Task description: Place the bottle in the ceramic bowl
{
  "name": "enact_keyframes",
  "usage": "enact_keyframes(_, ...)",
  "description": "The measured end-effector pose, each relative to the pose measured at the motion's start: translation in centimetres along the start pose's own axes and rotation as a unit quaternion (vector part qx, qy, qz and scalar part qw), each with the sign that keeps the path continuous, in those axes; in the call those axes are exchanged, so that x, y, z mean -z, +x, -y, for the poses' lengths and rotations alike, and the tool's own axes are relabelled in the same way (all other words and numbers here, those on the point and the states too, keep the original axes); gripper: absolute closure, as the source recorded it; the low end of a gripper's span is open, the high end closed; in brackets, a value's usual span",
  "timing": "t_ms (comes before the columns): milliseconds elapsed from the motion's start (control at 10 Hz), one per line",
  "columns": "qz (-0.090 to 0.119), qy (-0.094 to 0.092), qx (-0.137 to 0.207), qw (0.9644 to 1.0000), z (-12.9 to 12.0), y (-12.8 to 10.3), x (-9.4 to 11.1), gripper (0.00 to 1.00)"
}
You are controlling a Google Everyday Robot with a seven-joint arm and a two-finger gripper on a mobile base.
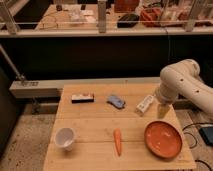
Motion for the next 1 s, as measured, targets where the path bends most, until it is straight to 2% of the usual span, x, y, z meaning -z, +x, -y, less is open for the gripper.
enact_keyframes(1000, -0.001, 0.011, 0.012, 0.9999, 1.2, -0.3, -0.7, 0.2)
